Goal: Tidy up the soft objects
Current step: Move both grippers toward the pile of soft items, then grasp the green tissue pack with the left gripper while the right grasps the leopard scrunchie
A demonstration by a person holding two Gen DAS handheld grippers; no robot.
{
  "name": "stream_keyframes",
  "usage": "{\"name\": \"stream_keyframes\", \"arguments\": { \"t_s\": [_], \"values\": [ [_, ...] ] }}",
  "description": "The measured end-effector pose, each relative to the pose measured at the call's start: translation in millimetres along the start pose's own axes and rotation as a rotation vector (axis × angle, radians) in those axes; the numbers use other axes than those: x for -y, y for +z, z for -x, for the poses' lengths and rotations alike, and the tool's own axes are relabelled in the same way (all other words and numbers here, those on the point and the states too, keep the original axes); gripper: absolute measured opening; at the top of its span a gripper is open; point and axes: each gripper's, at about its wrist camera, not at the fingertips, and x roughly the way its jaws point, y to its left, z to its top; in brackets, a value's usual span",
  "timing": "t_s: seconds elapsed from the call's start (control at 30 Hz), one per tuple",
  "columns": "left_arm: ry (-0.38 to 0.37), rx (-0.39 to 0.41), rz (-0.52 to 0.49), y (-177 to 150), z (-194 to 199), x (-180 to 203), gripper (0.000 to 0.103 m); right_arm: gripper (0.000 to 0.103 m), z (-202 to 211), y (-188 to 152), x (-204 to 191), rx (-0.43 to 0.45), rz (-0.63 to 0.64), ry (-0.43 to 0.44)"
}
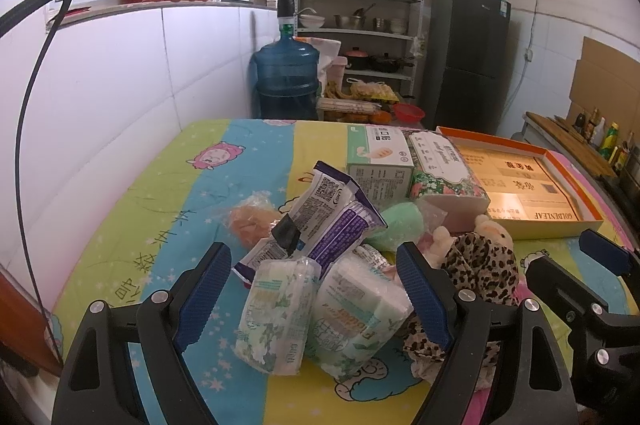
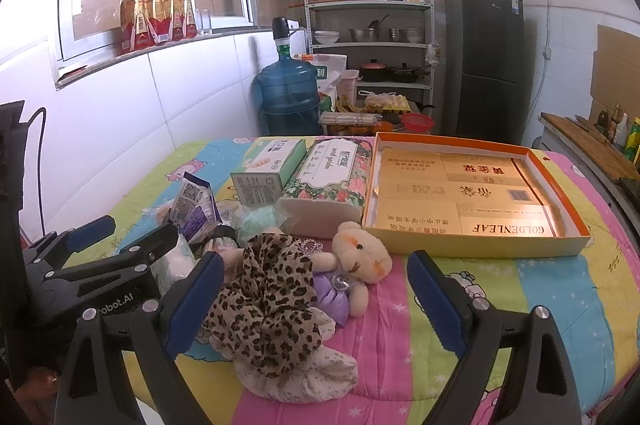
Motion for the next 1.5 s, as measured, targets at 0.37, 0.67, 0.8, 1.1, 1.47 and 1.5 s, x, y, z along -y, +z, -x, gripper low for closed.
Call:
{"name": "stream_keyframes", "arguments": {
  "t_s": [0.37, 0.67, 0.8, 1.1, 1.47, 1.5],
  "values": [
    [-0.015, 0.088, -0.003, -14.3, 15.9, -35.4, 0.086, 0.093, -3.0, -9.2, 4.7, -0.023, 0.005, 0.039],
    [-0.093, 0.014, 0.059, -35.2, 10.9, -67.3, 0.086, 0.093, -21.8, -16.0, 1.7, -0.078, 0.005, 0.072],
    [-0.133, 0.003, 0.059, -39.6, 1.4, -61.7, 0.086, 0.092, -28.3, -16.4, 1.0, -0.094, 0.002, 0.077],
    [-0.164, -0.060, 0.037, -47.1, -23.6, -60.6, 0.086, 0.087, -41.6, -18.1, -3.1, -0.126, -0.002, 0.095],
    [-0.231, -0.098, 0.086, -50.5, -49.3, -71.2, 0.085, 0.068, -49.5, -21.2, -6.1, -0.155, -0.013, 0.102],
    [-0.243, -0.104, 0.100, -51.1, -51.3, -72.6, 0.085, 0.068, -49.4, -21.7, -6.9, -0.155, -0.009, 0.098]
  ]
}}
